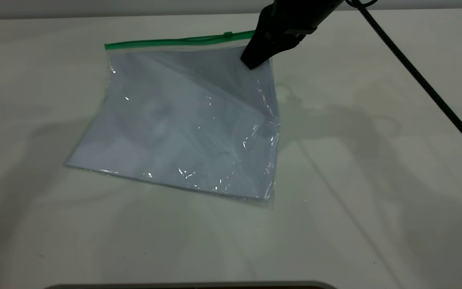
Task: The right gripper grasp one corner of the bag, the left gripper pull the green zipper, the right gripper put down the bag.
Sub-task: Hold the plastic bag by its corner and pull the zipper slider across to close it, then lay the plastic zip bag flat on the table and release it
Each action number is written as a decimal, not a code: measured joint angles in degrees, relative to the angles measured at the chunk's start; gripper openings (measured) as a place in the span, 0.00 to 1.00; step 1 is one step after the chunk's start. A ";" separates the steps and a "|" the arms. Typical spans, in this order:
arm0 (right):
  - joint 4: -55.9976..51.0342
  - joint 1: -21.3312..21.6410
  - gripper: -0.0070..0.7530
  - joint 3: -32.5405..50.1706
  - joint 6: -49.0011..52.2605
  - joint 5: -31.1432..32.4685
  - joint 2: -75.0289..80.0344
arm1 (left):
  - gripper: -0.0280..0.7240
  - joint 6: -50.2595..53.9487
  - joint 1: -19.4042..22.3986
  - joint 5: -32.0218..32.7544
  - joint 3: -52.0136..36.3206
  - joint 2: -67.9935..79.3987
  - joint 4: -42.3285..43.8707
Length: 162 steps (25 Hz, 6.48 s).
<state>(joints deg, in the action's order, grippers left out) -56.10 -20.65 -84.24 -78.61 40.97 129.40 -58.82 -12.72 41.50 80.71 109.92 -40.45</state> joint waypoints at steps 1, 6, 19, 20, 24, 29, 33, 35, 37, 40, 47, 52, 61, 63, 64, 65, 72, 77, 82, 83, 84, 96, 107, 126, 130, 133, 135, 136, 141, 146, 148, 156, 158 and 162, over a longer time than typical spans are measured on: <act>0.00 0.00 0.05 0.00 0.00 0.42 0.00 | 0.75 -2.48 -0.56 1.73 2.77 2.38 -0.71; 0.15 0.00 0.05 0.00 0.27 1.37 0.00 | 0.75 -10.42 -3.63 8.04 13.13 12.32 -2.49; 0.23 0.00 0.05 -0.04 0.27 2.14 0.00 | 0.75 -14.61 -9.28 9.59 19.55 22.99 -2.61; 0.23 0.00 0.05 -0.04 0.27 2.18 0.00 | 0.75 -14.61 -9.73 9.07 19.55 23.22 -2.61; 0.42 0.00 0.05 -0.04 0.40 2.24 0.00 | 0.74 -14.72 -10.21 7.13 19.55 23.35 -2.53; 0.42 0.00 0.05 -0.04 0.46 2.46 0.00 | 0.65 -14.76 -10.21 6.06 19.57 23.62 -2.53; 0.95 0.00 0.05 -0.04 0.46 2.62 0.00 | 0.61 -14.65 -10.21 5.66 19.62 24.56 -3.23; 1.35 0.00 0.05 -0.04 0.46 2.62 0.00 | 0.60 -14.60 -10.21 5.66 19.63 24.87 -3.50; 1.56 0.00 0.05 -0.04 0.46 2.62 0.05 | 0.60 -14.60 -10.21 5.66 19.68 25.05 -3.77; 1.68 0.06 0.05 -0.04 0.46 2.62 0.05 | 0.57 -14.54 -10.21 5.66 19.68 25.11 -3.89; 1.68 0.09 0.06 -0.04 0.46 1.85 0.05 | 0.54 -15.58 -10.27 4.16 19.68 25.11 -4.04; 1.70 0.09 0.06 -0.04 0.40 2.02 0.05 | 0.53 -16.95 -10.27 4.65 19.68 25.18 -4.04; 1.70 0.16 0.06 -0.04 0.40 2.02 0.05 | 0.28 -17.36 -10.17 5.09 19.68 25.18 -3.93; 1.70 0.22 0.06 -0.04 0.40 2.02 0.05 | 0.25 -17.36 -10.17 5.09 19.68 25.18 -3.91; 1.70 0.26 0.06 -0.04 0.40 2.02 0.05 | 0.23 -17.37 -10.17 5.09 19.68 25.18 -3.86; 1.70 0.48 0.06 -0.04 0.40 2.08 0.05 | 0.22 -17.49 -10.17 5.02 19.68 25.18 -3.86; 0.51 3.15 0.06 -0.04 0.64 4.51 0.05 | 0.16 -17.79 -10.33 3.36 19.68 25.18 -4.05; -0.14 5.31 0.06 -0.04 0.70 5.96 -0.64 | 0.16 -17.79 -10.33 1.57 19.68 25.18 -4.34; -0.22 7.09 0.06 -0.04 0.78 7.43 -1.60 | 0.16 -17.85 -10.33 0.25 19.74 25.19 -4.00; -0.15 7.43 0.06 -0.04 0.78 7.78 -1.83 | 0.16 -17.85 -10.33 0.10 19.79 25.19 -3.68; -0.08 7.71 0.06 -0.04 0.78 8.04 -2.28 | 0.16 -17.85 -10.33 -0.03 19.81 25.19 -3.32; 0.36 10.11 0.06 -0.04 0.49 9.77 -6.29 | 0.16 -17.92 -6.74 -0.78 20.10 25.19 -0.64; -0.07 10.17 0.06 -0.04 0.42 9.93 -6.58 | 0.16 -17.82 -1.84 -0.32 20.10 28.01 0.67; -0.82 10.33 0.06 -0.04 -0.01 9.93 -6.80 | 0.16 -17.16 4.85 -0.56 20.10 28.51 4.00; -0.82 10.33 0.06 -0.04 -0.01 9.93 -6.80 | 0.16 -16.25 5.83 -0.56 20.10 28.51 5.88; -0.77 10.33 0.06 -0.04 -0.01 9.98 -6.80 | 0.16 -14.77 6.82 -0.67 20.10 28.51 7.81; -0.77 10.33 0.06 -0.04 -0.01 10.09 -6.80 | 0.16 -13.94 7.35 -0.62 20.10 28.51 8.27; -0.71 10.36 0.06 -0.04 -0.01 10.15 -6.87 | 0.16 -13.74 7.54 -0.58 20.10 28.51 8.64; -0.40 10.47 0.06 -0.04 -0.01 10.14 -6.87 | 0.20 -13.40 7.70 -0.59 20.10 28.51 6.83; 0.81 10.47 0.06 -0.04 -0.01 10.17 -6.51 | 0.34 -12.45 7.98 -1.30 20.10 25.90 6.69; 0.80 10.47 0.06 -0.04 -0.01 10.11 -6.43 | 0.42 -10.98 8.02 -1.66 20.10 23.62 7.54; -0.13 9.25 0.11 -0.04 0.04 7.96 -5.74 | 0.62 -2.36 7.30 -0.09 20.10 11.63 8.01; -1.84 7.73 0.18 -0.04 0.08 4.85 -4.86 | 0.63 -0.48 6.61 1.95 20.10 8.66 7.71; -0.22 4.61 0.42 -0.04 0.16 -2.54 -3.72 | 0.63 1.67 5.23 7.22 20.10 3.27 7.71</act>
<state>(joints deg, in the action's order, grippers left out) -56.32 -16.04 -84.28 -78.45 38.43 125.68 -57.15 -7.49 48.72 100.81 113.19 -32.74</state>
